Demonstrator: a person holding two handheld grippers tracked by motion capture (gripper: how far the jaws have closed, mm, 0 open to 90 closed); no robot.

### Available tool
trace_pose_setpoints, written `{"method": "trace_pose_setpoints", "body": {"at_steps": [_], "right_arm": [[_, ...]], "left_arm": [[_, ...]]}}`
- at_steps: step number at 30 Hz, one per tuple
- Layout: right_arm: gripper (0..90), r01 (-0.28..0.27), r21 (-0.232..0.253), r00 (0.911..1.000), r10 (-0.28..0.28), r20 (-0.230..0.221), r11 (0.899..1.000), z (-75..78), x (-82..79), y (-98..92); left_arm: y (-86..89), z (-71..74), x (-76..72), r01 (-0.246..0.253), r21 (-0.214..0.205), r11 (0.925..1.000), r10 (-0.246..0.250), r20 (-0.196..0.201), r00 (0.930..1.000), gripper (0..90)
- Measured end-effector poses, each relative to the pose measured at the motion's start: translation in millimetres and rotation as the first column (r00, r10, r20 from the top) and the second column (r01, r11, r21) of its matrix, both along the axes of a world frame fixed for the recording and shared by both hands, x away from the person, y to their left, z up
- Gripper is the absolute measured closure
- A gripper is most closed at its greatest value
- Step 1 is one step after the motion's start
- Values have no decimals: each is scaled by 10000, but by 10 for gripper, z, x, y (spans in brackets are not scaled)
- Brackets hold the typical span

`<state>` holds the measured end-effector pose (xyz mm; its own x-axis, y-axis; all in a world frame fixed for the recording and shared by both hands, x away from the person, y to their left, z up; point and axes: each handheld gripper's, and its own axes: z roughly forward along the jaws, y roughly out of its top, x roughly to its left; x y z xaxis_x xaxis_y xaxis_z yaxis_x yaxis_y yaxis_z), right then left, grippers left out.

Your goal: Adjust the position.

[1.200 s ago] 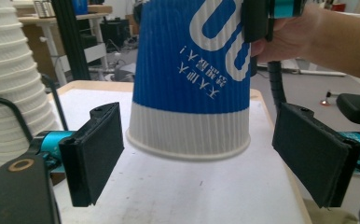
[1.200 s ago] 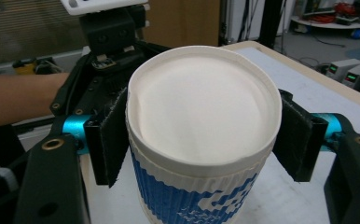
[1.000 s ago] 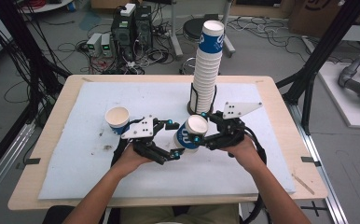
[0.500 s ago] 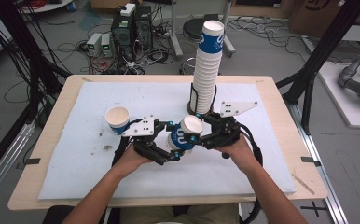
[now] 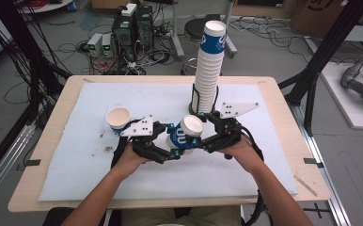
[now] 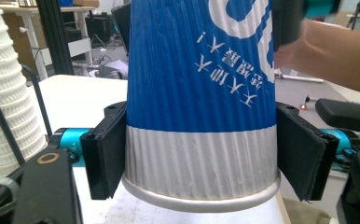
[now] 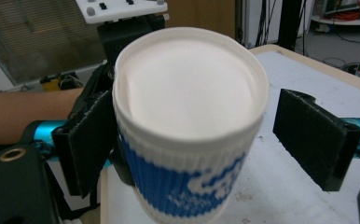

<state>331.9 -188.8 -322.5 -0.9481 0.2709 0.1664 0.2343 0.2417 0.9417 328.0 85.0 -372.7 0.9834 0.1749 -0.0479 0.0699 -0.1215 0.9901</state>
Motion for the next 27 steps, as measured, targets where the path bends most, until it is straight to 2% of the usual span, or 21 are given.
{"method": "trace_pose_setpoints", "body": {"at_steps": [4,9,13,16,18,21,23,24,25,27], "right_arm": [[143,-204,95,9997,202,156,9997,58,22,-71],[143,-575,-679,9964,616,588,9960,184,41,-115],[143,-891,-1598,9900,1050,944,9831,312,67,-112],[143,-1109,-2221,9864,1346,947,9687,377,116,-83],[143,-1328,-2443,9830,1591,912,9606,412,138,-48],[144,-1760,-2924,9759,2055,731,9400,452,147,34],[144,-1930,-3362,9701,2307,755,9218,456,146,97],[144,-1995,-3636,9681,2404,704,9099,448,145,131],[144,-2097,-3963,9650,2545,634,8939,438,147,165],[144,-2242,-4325,9615,2705,478,8733,415,144,226]], "left_arm": [[51,31,10,-58,364,9993,60,-55,10000,259],[84,73,11,-46,833,9965,52,-67,10000,259],[75,113,-6,48,1169,9931,-53,35,10000,258],[55,124,-17,96,1492,9888,-119,144,9998,257],[37,120,-24,134,1725,9849,-164,161,9997,257],[15,109,-26,259,2008,9793,-292,134,9995,257],[1,99,-30,335,2097,9772,-360,81,9993,257],[-4,95,-33,381,2159,9757,-399,42,9992,257],[-7,94,-33,424,2221,9741,-448,61,9990,257],[-19,89,-39,485,2393,9697,-511,49,9987,257]]}}
